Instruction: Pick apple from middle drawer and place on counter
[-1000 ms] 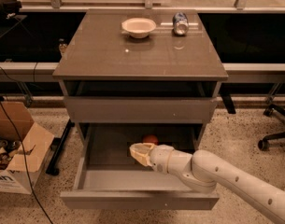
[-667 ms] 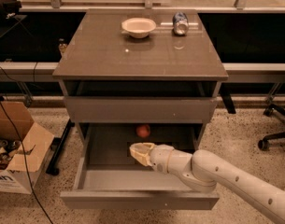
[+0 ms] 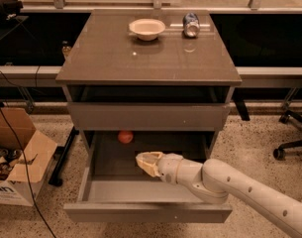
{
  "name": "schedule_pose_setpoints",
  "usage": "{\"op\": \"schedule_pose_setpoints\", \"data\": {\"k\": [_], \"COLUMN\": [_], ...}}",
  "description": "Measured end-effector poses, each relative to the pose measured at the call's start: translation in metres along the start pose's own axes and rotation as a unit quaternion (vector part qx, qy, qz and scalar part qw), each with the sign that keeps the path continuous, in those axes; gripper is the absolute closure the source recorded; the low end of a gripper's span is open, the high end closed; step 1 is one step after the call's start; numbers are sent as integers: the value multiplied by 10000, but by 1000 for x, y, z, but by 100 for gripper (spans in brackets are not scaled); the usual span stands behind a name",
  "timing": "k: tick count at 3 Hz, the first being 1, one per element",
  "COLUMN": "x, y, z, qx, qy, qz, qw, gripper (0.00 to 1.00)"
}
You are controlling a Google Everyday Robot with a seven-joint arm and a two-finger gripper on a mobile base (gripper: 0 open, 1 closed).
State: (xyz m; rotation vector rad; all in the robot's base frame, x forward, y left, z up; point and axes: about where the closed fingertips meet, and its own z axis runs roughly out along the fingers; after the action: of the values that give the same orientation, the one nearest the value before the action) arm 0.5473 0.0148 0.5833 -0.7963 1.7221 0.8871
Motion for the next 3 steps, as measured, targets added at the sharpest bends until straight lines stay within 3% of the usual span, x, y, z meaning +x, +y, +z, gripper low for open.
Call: {"op": "schedule_pose_setpoints", "data": {"k": [1,2,3], "x": [0,-1,2], "y": [1,2,2], "z": [1,2,7], "qx": [-16,-29,52], "qy": [-1,-2,115], "qz": [-2,-4,-99], "qw": [10000,10000,9999], "gripper": [11,0,0]}}
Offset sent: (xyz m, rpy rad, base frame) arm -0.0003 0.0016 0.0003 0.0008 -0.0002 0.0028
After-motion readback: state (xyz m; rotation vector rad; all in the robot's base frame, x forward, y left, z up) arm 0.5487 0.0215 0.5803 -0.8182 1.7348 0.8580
